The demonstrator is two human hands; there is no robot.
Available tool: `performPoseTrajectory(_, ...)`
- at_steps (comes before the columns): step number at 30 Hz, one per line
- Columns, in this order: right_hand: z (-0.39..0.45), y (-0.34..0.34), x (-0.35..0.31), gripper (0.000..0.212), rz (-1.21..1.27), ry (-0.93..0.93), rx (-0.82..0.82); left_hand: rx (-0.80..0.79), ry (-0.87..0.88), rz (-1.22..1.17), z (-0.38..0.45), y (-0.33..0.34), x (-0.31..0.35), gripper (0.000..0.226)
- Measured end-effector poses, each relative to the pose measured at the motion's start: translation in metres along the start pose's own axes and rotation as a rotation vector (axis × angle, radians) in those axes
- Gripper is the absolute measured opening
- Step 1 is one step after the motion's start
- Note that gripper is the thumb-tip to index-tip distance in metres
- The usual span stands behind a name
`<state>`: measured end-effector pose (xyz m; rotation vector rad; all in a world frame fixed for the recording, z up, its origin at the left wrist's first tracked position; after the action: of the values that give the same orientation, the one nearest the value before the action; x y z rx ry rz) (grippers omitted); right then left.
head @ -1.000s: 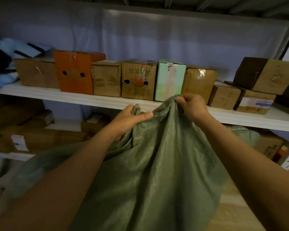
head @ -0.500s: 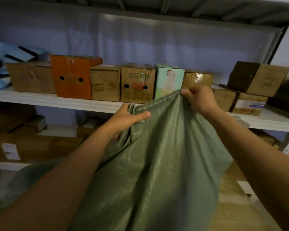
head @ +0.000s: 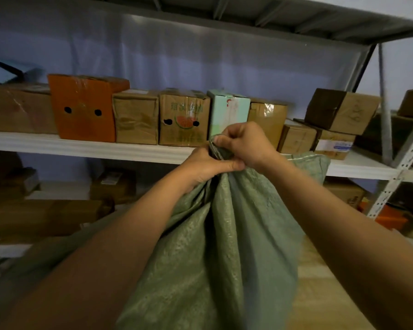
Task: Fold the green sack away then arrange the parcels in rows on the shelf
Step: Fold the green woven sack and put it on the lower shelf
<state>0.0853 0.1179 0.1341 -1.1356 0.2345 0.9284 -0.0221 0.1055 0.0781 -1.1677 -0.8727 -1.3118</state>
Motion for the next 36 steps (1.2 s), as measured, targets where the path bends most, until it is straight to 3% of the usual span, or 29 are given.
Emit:
performPoseTrajectory(2,-0.003,-0.004,0.011,0.019,0.069,0.031,-0.012,0.031,-0.018,0.043,0.000,0.003,-0.005,0.042)
performPoseTrajectory(6,-0.013,-0.019,0.044,0.005,0.172,0.041,-0.074,0.170,-0.013,0.176,0.000,0.005,-0.015,0.027)
performPoseTrajectory(7,-0.017,-0.023,0.057,0.020,0.130,0.070,-0.106,0.187,-0.017,0.178,-0.002,0.007,-0.015,0.027)
performPoseTrajectory(10,-0.027,-0.032,0.111,0.067,-0.350,0.229,-0.295,0.246,-0.020,0.183,-0.002,0.010,-0.016,0.037)
performPoseTrajectory(12,-0.035,-0.039,0.144,0.065,-0.674,0.322,-0.341,0.318,-0.010,0.205,0.002,0.008,-0.021,0.057)
performPoseTrajectory(16,-0.044,-0.059,0.172,0.040,-0.798,0.428,-0.215,0.457,-0.045,0.202,0.011,0.004,-0.039,0.067)
performPoseTrajectory(19,-0.044,-0.066,0.165,0.035,-0.504,0.478,-0.279,0.509,-0.096,0.198,0.004,0.010,-0.030,0.050)
performPoseTrajectory(22,-0.034,-0.066,0.128,0.026,-0.116,0.422,-0.215,0.538,-0.115,0.172,0.004,0.018,-0.023,0.027)
performPoseTrajectory(28,-0.016,-0.037,0.078,0.015,0.698,0.374,-0.080,0.562,-0.132,0.174,0.005,0.021,-0.023,0.027)
performPoseTrajectory(32,-0.019,-0.024,0.090,0.018,0.743,0.432,-0.086,0.548,-0.167,-0.006,-0.003,0.013,-0.030,0.016)
performPoseTrajectory(36,0.019,-0.053,0.062,0.021,1.011,0.249,0.085,0.485,-0.019,-0.048,0.007,0.012,0.000,0.029)
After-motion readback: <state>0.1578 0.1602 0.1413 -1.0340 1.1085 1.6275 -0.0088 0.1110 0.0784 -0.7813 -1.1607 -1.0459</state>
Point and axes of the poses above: each hand's wrist, its own z-axis towards the middle knuckle, its own y-axis out of the palm, x = y × z, the point moved 3 cm from there along z, towards the middle knuckle, and after that the axes turned 4 degrees about -z, right-handed, at the moved point
